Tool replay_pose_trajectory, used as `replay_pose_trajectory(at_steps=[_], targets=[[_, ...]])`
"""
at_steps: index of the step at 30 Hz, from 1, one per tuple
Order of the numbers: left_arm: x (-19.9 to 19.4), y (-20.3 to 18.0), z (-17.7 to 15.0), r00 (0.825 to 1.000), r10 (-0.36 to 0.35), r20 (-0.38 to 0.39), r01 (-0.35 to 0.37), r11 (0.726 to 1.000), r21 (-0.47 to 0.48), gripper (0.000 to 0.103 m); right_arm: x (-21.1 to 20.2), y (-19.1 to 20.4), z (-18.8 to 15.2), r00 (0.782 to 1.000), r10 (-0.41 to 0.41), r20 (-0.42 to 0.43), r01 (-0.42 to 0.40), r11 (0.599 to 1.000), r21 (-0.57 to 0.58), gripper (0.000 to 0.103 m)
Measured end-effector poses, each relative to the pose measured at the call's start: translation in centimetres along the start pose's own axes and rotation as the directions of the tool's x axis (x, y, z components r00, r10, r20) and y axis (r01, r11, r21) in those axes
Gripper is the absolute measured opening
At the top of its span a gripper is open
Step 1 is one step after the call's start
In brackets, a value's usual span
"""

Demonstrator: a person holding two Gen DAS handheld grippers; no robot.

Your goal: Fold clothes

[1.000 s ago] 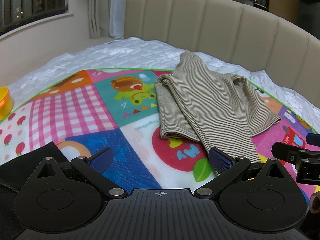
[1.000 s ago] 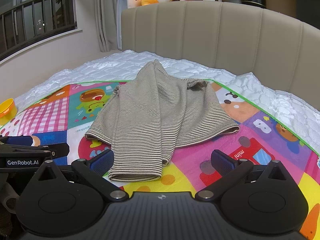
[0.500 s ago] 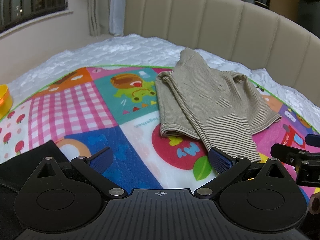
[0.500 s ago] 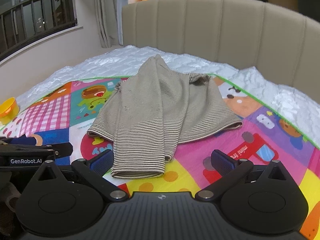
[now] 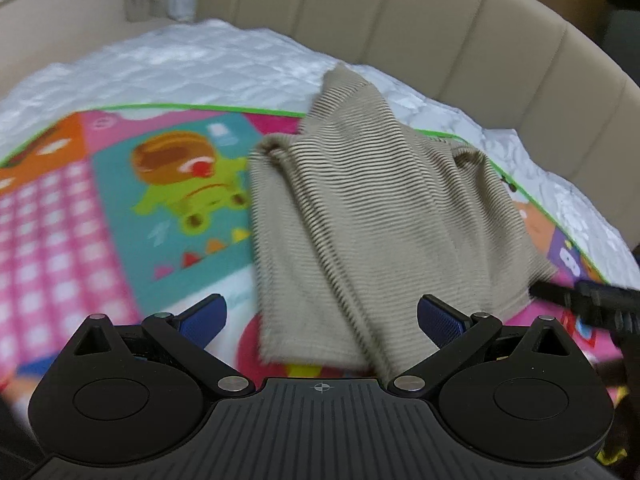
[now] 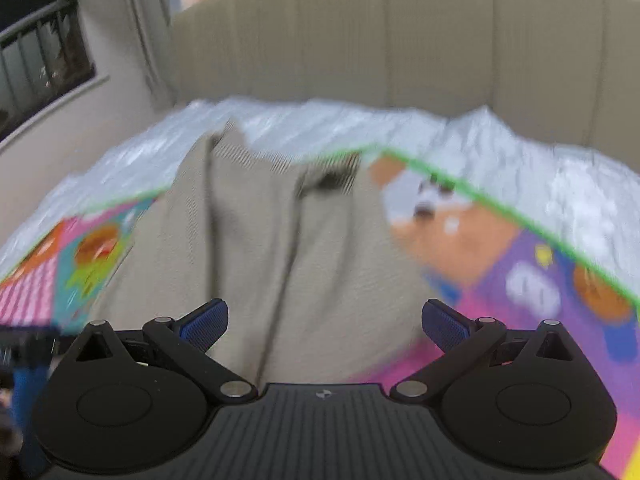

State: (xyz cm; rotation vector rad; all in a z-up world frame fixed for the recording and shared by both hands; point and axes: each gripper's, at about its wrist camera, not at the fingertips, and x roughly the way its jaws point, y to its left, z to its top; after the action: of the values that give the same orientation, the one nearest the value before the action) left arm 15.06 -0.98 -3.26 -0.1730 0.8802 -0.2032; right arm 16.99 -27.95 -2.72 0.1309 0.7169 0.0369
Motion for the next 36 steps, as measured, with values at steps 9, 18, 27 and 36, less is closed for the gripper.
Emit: replay_pose_trajectory(at_steps=[9,18,27,36], targets=[[4.9,1.8,2.1,0.996,-0.008,-0.084,0.006,0.999,-0.033,0.103,8.8,-4.3,1.8,0.993,0.013,-0.119,0.01,0.982,0.191,0.103],[5.6,2.2,3.1,0.988,0.027,-0.154,-0.033,0.999,-0.037,0.086,7.6,-1.0,1.7,0.986,0.004,-0.164,-0.014,0.998,-0.06,0.034],[3.9,3.8,2.9,0.968,0.046,-0.247,-0.072,0.993,-0.096,0.012,3.7,2.2,-0.9,0.94,0.05,-0.338,-0.09,0.99,-0.105,0.015],[-2.8,3.7,-2.6,0.909,-0.017,-0.416,0.02,1.0,0.002,0.017,-6.4,3.8,-5.8,0.875,0.034,-0.483,-0.168,0.957,-0.237,0.02]])
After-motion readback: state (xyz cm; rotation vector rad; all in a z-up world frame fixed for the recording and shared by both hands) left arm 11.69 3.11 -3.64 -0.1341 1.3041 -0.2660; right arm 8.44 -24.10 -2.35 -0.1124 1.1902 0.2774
